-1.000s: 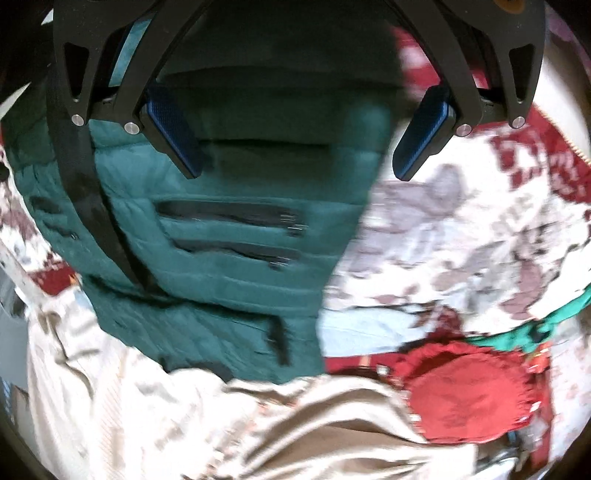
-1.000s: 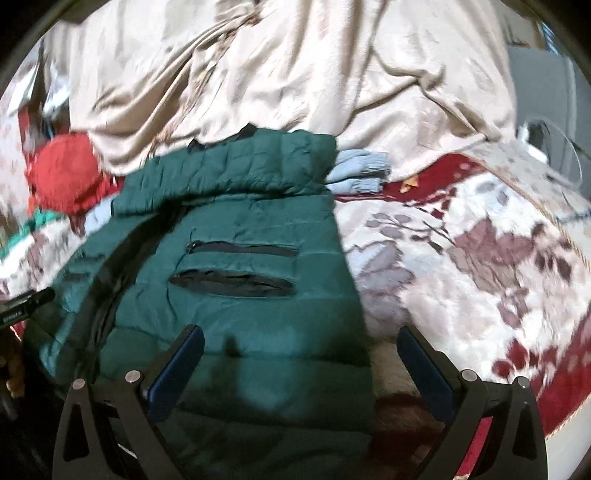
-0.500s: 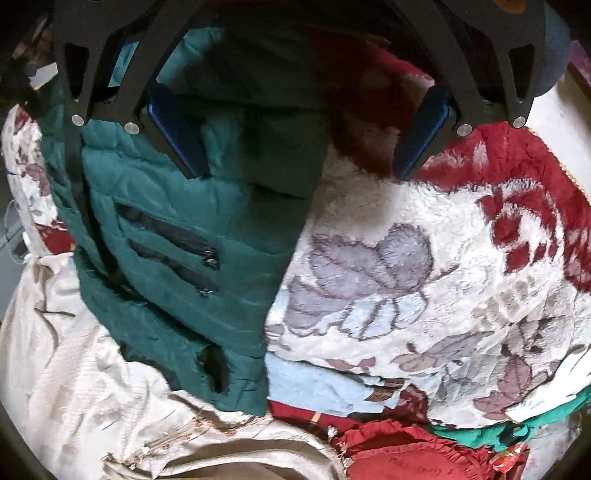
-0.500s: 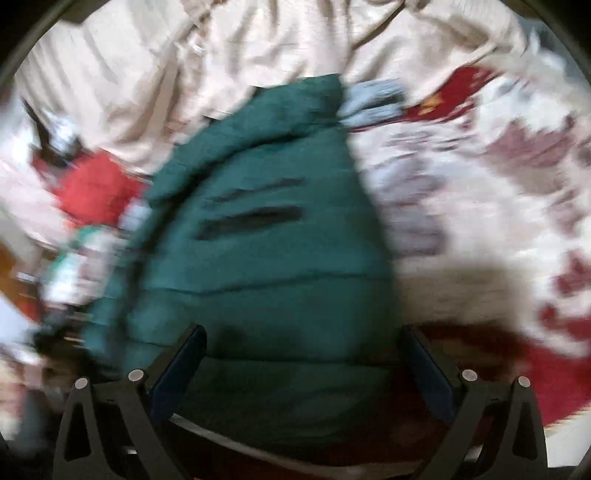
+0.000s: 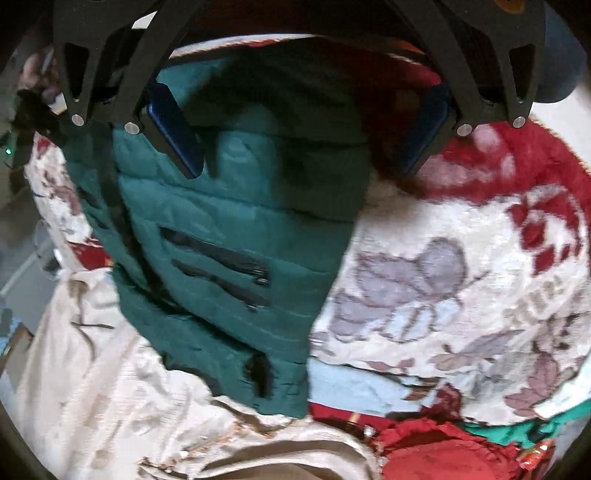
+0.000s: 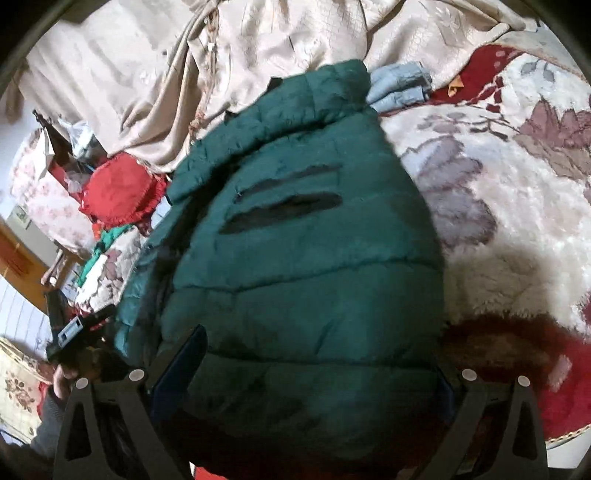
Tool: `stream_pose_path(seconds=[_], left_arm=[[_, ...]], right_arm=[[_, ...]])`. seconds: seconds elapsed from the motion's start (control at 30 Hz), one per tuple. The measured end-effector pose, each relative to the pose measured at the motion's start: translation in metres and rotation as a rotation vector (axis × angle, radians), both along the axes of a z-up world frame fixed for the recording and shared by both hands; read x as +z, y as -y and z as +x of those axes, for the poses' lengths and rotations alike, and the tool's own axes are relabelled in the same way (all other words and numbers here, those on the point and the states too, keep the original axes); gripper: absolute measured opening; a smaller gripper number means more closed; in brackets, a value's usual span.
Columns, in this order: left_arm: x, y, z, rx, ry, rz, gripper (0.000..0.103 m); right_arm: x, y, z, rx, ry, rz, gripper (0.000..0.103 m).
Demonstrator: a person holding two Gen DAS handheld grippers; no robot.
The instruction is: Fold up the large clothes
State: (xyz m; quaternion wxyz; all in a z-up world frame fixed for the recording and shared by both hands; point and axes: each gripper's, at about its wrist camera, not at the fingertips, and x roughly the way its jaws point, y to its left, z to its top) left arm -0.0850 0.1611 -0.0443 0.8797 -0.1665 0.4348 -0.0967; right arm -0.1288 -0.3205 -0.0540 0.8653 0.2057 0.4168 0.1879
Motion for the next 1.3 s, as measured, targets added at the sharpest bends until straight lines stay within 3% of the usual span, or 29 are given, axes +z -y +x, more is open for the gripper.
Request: stream_pose_path(seconds=[0.07, 0.13, 0.27, 0.4, 0.5, 0.6, 0.67, 0.77, 0.87, 0.97, 1.0, 1.03, 1.13, 1.2, 1.3], left_arm=[[-0.005, 0.002, 0.004, -0.05, -0.03, -0.074, 0.102], [-0.006, 0.004, 0.008, -0.059, -0.043, -0.065, 0.102], [-0.009, -0.003, 0.017, -0.045, -0.06, -0.152, 0.102], [0.008, 0.011, 0.013, -0.176, 0.012, -0.252, 0.102], [0.014, 0.011, 0.016, -0.192, 0.043, -0.241, 0.102], [0.0, 0.004, 0.034, -0.151, -0.031, -0.257, 0.102], [0.0, 0.007, 0.034, -0.195, -0.039, -0.292, 0.102], [0.013, 0.019, 0.035, -0.267, 0.005, -0.212, 0.102], [0.015, 0.014, 0.043, -0.225, 0.006, -0.157, 0.101], [0.006, 0.005, 0.047, -0.149, -0.019, -0.121, 0.085], [0.001, 0.003, 0.047, -0.14, -0.035, -0.124, 0.071], [-0.003, 0.002, 0.047, -0.13, -0.053, -0.115, 0.065], [-0.006, 0.001, 0.043, -0.117, -0.052, -0.09, 0.059], [-0.007, 0.003, 0.042, -0.117, -0.049, -0.07, 0.058], [-0.007, 0.009, 0.042, -0.116, -0.043, -0.041, 0.059]], right_arm=[[0.001, -0.008, 0.001, 0.017, 0.008, -0.035, 0.103], [-0.005, -0.008, 0.004, 0.004, -0.021, -0.07, 0.103], [-0.002, 0.0, 0.001, -0.011, -0.003, 0.021, 0.103], [0.0, 0.002, 0.001, -0.029, 0.011, 0.019, 0.103], [0.0, 0.005, 0.001, -0.046, 0.01, 0.041, 0.103], [0.002, 0.002, 0.001, -0.032, 0.015, 0.029, 0.103], [0.004, 0.0, -0.001, -0.013, 0.034, 0.041, 0.103], [0.004, 0.001, 0.004, -0.031, 0.041, 0.023, 0.103], [0.002, 0.004, 0.012, -0.051, 0.038, 0.062, 0.102], [0.003, -0.002, 0.015, -0.049, 0.031, 0.01, 0.097], [0.002, -0.003, 0.016, -0.051, 0.023, -0.012, 0.092], [0.001, -0.003, 0.016, -0.056, 0.015, -0.036, 0.082], [-0.001, 0.003, 0.015, -0.092, 0.002, -0.068, 0.06], [-0.002, 0.006, 0.014, -0.1, 0.001, -0.073, 0.054], [-0.003, 0.004, 0.013, -0.099, 0.013, -0.097, 0.054]])
